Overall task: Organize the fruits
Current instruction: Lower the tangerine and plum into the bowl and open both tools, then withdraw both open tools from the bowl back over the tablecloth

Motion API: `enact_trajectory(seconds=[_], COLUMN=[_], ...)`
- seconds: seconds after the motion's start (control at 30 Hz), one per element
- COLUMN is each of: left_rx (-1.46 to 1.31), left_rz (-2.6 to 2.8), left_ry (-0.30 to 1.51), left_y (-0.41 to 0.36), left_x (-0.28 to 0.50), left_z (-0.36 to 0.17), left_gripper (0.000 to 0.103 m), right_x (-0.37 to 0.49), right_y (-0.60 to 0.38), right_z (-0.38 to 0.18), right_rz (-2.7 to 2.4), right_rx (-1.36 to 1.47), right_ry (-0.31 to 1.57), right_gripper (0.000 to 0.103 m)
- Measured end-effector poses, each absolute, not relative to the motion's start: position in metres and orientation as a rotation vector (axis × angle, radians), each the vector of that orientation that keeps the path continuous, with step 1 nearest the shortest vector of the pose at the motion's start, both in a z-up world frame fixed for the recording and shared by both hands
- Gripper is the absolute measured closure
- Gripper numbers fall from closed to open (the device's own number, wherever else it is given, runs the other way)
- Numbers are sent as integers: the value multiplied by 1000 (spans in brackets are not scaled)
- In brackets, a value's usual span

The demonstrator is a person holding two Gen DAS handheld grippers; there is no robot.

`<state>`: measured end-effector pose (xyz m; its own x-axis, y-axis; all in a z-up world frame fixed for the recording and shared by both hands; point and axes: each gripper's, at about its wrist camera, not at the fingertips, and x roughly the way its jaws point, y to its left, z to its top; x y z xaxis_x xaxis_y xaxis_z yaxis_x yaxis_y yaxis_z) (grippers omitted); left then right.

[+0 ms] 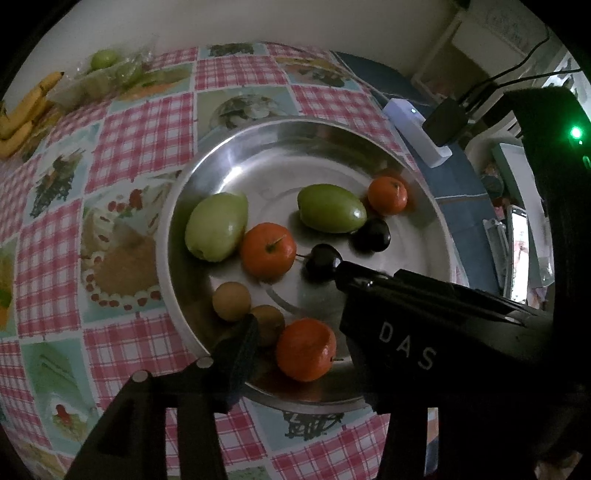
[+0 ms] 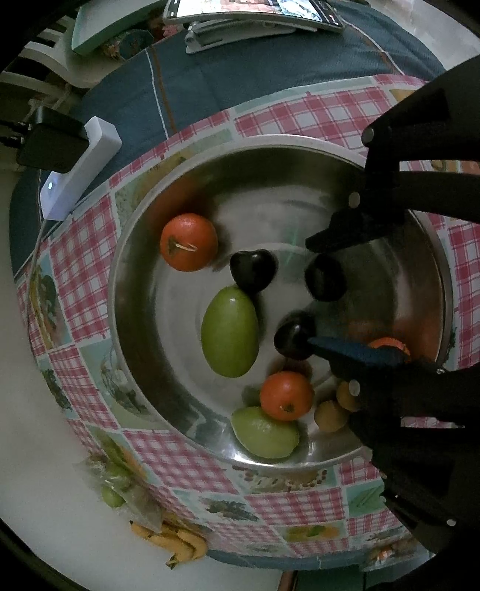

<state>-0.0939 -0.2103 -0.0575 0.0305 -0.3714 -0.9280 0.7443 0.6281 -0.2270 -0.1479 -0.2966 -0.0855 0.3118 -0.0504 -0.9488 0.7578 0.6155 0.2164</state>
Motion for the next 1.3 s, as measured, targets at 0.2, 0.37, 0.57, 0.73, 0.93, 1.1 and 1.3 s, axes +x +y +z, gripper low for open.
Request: enact_trajectory(seconds=[0.2,0.37,0.57,0.73,0.93,1.1,1.3], left_rx=[346,326,292,235,167,165,188], left_rz=[-903,-890,-824,-717,-616,-560,-520], left_ry=[1250,1236,1204,1192,1180,1165,1154], left_y=[-209,-205,-193,-173,-150,-139,-137], left_x=[-93,-87,-70,-43,-15,-5,-1], left_z=[-49,-43,-36,-34,-30,-29,-33], left_gripper=[45,41,40,40,40,37,27], right_x=[-151,-153,-156,-160,-156,-153,-144], right_y=[-296,-298,-302,-309,-305,-301,-294], right_z=[-77,-70,-64,-60,-61,-59,-61], right_rz=[-608,-611,-638,-663,-642,-626,-600], right_rx=[753,769,782,804,794,768,730], right_ry=[1096,1046,1007,967,980,987,1010], right_gripper=[37,28,23,23,23,23,23])
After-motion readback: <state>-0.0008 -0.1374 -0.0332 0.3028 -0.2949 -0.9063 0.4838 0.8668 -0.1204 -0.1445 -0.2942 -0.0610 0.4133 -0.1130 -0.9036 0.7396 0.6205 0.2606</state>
